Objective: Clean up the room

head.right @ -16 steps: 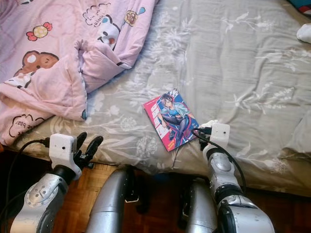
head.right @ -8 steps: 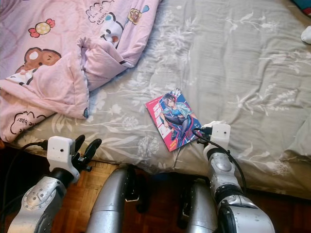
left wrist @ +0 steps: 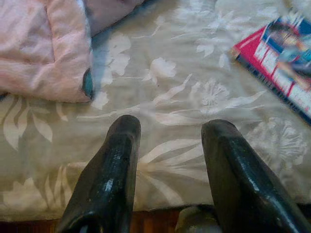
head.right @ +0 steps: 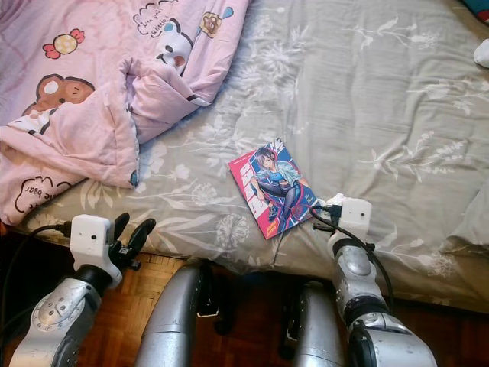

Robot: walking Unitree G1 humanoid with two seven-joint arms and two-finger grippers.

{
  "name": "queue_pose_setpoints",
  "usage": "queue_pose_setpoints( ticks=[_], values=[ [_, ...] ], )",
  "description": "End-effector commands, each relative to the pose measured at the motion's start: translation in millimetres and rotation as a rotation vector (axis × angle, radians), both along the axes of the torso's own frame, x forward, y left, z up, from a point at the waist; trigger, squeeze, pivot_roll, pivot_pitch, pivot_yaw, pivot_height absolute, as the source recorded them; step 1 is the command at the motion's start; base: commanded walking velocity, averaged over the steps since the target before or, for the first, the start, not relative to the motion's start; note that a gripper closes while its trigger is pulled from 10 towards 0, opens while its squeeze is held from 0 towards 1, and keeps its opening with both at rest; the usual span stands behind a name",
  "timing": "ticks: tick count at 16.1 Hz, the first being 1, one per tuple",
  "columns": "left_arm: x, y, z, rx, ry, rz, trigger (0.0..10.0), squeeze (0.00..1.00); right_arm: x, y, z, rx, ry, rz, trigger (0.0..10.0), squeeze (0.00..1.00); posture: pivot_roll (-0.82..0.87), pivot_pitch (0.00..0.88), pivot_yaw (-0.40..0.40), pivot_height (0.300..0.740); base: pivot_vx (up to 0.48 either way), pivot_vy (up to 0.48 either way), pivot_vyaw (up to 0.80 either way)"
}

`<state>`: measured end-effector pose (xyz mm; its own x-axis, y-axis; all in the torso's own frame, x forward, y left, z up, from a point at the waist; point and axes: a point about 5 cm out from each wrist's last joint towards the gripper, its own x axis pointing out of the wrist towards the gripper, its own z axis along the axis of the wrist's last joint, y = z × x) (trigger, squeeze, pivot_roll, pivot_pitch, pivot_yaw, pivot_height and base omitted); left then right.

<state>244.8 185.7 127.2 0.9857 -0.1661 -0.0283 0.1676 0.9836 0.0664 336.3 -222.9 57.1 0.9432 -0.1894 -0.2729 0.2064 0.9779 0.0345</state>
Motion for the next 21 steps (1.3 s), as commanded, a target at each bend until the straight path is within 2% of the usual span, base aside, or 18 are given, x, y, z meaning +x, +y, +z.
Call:
queue_pose_setpoints(
  ticks=[1, 3, 4, 5, 8, 11, 12, 13, 14, 15, 18, 20, 21],
  values=[
    [-6.4, 10.4, -16, 0.007, 0.058, 0.040, 10.0, 0.00, -14.6, -8.5, -16, 0.018, 0.047, -0.044, 0.0, 0.00, 0.20, 0.544, 0.085, 0.636, 0.000, 0.000, 0.00],
    [-2.8, 12.9, -23, 0.010, 0.068, 0.055, 10.0, 0.00, -16.7, -14.4, -14, 0.014, 0.005, -0.064, 0.0, 0.00, 0.18, 0.504, 0.074, 0.636, 0.000, 0.000, 0.00],
    [3.7, 16.1, -37, 0.012, 0.095, 0.075, 10.0, 0.00, -15.6, -17.9, -6, 0.017, -0.075, -0.067, 0.0, 0.00, 0.16, 0.451, 0.058, 0.636, 0.000, 0.000, 0.00],
    [2.6, 20.8, -51, 0.019, 0.135, 0.092, 10.0, 0.00, -15.8, -20.9, 0, 0.020, -0.130, -0.064, 0.0, 0.00, 0.14, 0.429, 0.051, 0.636, 0.000, 0.000, 0.00],
    [1.0, 29.3, -86, 0.033, 0.234, 0.139, 10.0, 0.00, -25.4, -22.8, -3, -0.022, -0.165, -0.017, 0.0, 0.00, 0.08, 0.333, 0.022, 0.636, 0.000, 0.000, 0.00],
    [1.4, 29.7, -112, 0.036, 0.311, 0.163, 10.0, 0.00, -37.9, -25.6, -7, -0.027, -0.204, -0.010, 0.0, 0.00, 0.05, 0.251, 0.001, 0.636, 0.000, 0.000, 0.00],
    [1.6, 29.8, -121, 0.039, 0.336, 0.169, 10.0, 0.00, -42.8, -23.0, -10, -0.035, -0.214, 0.002, 6.8, 0.00, 0.03, 0.226, -0.003, 0.636, 0.000, 0.000, 0.00],
    [1.5, 29.6, -125, 0.043, 0.350, 0.171, 10.0, 0.00, -45.2, -20.7, -11, -0.043, -0.217, 0.011, 6.8, 0.00, 0.03, 0.213, -0.004, 0.636, 0.000, 0.000, 0.00],
    [1.3, 29.4, -131, 0.046, 0.370, 0.176, 10.0, 0.00, -49.6, -16.0, -12, -0.047, -0.226, 0.031, 9.6, 0.00, 0.02, 0.197, -0.005, 0.636, 0.000, 0.000, 0.00],
    [1.5, 28.6, -136, 0.048, 0.391, 0.183, 10.0, 0.00, -54.2, -11.9, -15, -0.046, -0.223, 0.041, 10.0, 0.00, 0.01, 0.181, -0.007, 0.636, 0.000, 0.000, 0.00],
    [4.1, 25.7, -145, 0.078, 0.446, 0.176, 10.0, 0.00, -60.5, -8.0, -23, -0.008, -0.216, 0.034, 10.0, 0.00, -0.01, 0.131, 0.003, 0.636, 0.000, 0.000, 0.00],
    [-0.3, 26.4, -153, 0.089, 0.499, 0.177, 10.0, 0.00, -63.2, -3.9, -26, 0.000, -0.217, 0.048, 10.0, 0.00, -0.02, 0.121, 0.010, 0.636, 0.000, 0.000, 0.00],
    [-2.7, 28.4, -157, 0.095, 0.527, 0.182, 10.0, 0.00, -66.6, -7.3, -30, 0.002, -0.206, 0.015, 10.0, 0.00, -0.03, 0.102, 0.021, 0.651, 0.000, 0.000, 0.00]
  ],
)
